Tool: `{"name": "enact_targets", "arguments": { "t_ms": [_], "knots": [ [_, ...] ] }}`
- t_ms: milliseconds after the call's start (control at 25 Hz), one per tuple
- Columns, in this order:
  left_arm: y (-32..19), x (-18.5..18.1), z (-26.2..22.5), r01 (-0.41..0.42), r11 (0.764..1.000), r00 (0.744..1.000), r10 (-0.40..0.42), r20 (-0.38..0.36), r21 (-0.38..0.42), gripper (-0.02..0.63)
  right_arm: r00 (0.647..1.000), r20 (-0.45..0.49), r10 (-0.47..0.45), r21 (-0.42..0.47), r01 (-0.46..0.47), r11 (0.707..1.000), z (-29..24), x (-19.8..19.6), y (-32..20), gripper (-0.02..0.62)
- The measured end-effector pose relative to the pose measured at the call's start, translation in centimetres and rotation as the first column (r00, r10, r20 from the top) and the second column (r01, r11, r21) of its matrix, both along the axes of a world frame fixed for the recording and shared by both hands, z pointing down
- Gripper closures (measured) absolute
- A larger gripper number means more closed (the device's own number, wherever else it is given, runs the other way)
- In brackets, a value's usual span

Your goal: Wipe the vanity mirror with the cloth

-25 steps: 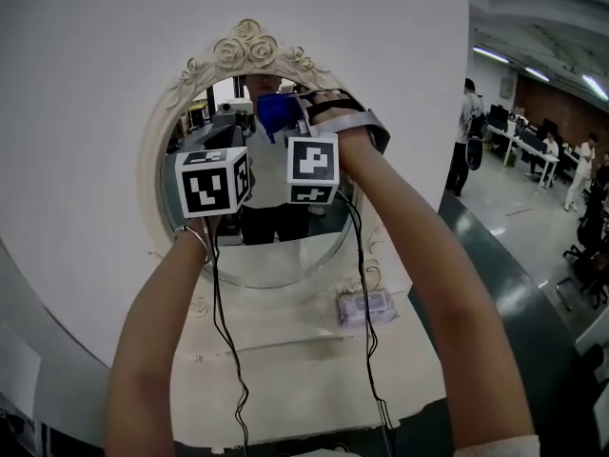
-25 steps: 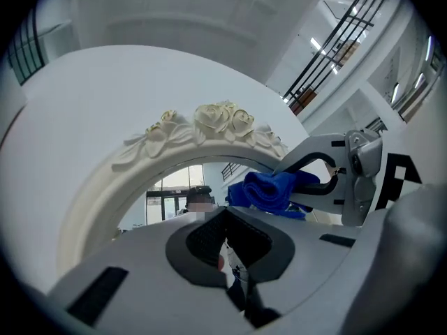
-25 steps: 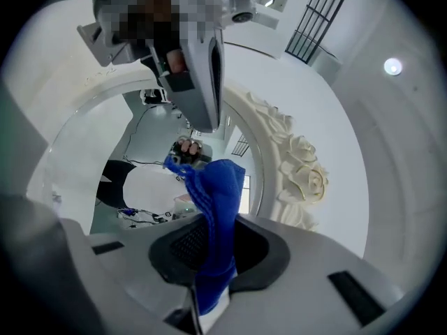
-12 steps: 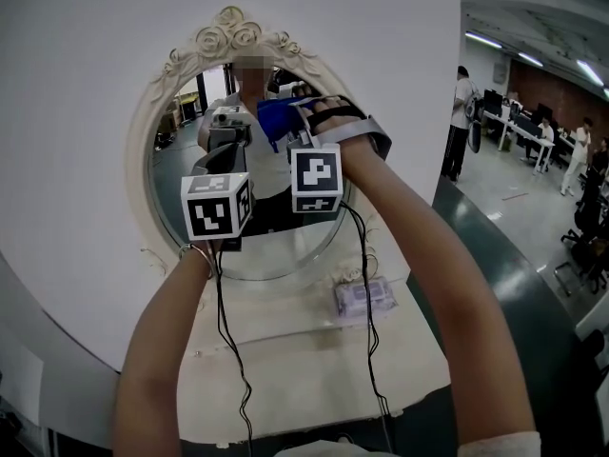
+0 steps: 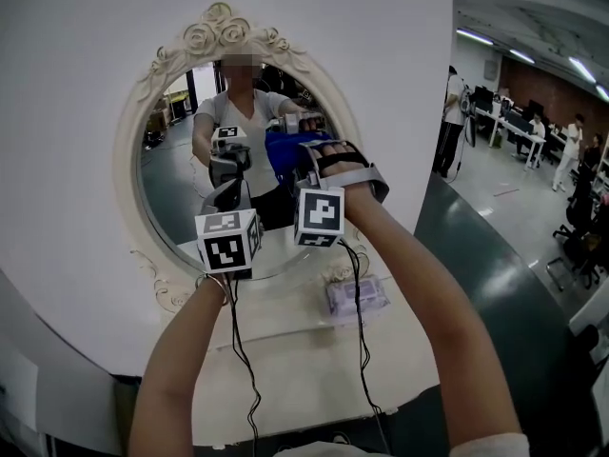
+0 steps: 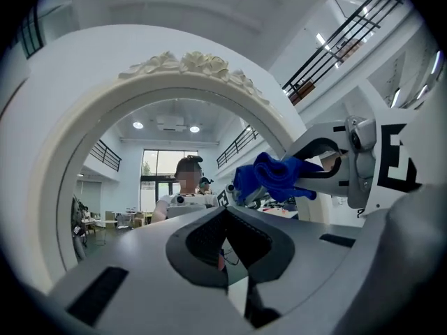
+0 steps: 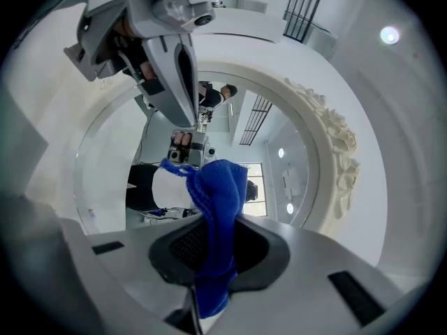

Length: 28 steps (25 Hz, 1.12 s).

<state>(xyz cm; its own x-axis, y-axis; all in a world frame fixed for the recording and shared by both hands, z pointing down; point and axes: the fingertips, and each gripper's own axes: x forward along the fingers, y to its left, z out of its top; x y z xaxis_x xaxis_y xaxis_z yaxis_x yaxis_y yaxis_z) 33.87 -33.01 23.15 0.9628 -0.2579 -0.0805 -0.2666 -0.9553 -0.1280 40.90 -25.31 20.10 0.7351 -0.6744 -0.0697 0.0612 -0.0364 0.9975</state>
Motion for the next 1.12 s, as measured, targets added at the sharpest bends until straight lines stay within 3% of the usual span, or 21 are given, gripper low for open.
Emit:
{"name": "enact_targets", "arguments": {
  "t_ms": [680,920,1120],
  "knots": [
    [1.1,-0.1,12.5,-0.003,0.998,0.99,0.013,0.137,-0.07,0.603,0.966,0.258,-0.025,0.098,-0.001,0.995,13.5,0.4,0.7,0.529],
    [0.5,-0.5,16.7,0.014,0.996,0.979,0.004,0.202,-0.09,0.603,0.961,0.275,-0.022,0.057,0.007,0.998,18.7,-0.2,0.1,0.529],
    [0.4,-0.9,19.7,0.01,0.992,0.973,0.019,0.229,-0.126,0.603,0.929,0.368,-0.035,0.033,0.025,0.999,23.1,-1.5,-0.7,0.529]
  ]
}}
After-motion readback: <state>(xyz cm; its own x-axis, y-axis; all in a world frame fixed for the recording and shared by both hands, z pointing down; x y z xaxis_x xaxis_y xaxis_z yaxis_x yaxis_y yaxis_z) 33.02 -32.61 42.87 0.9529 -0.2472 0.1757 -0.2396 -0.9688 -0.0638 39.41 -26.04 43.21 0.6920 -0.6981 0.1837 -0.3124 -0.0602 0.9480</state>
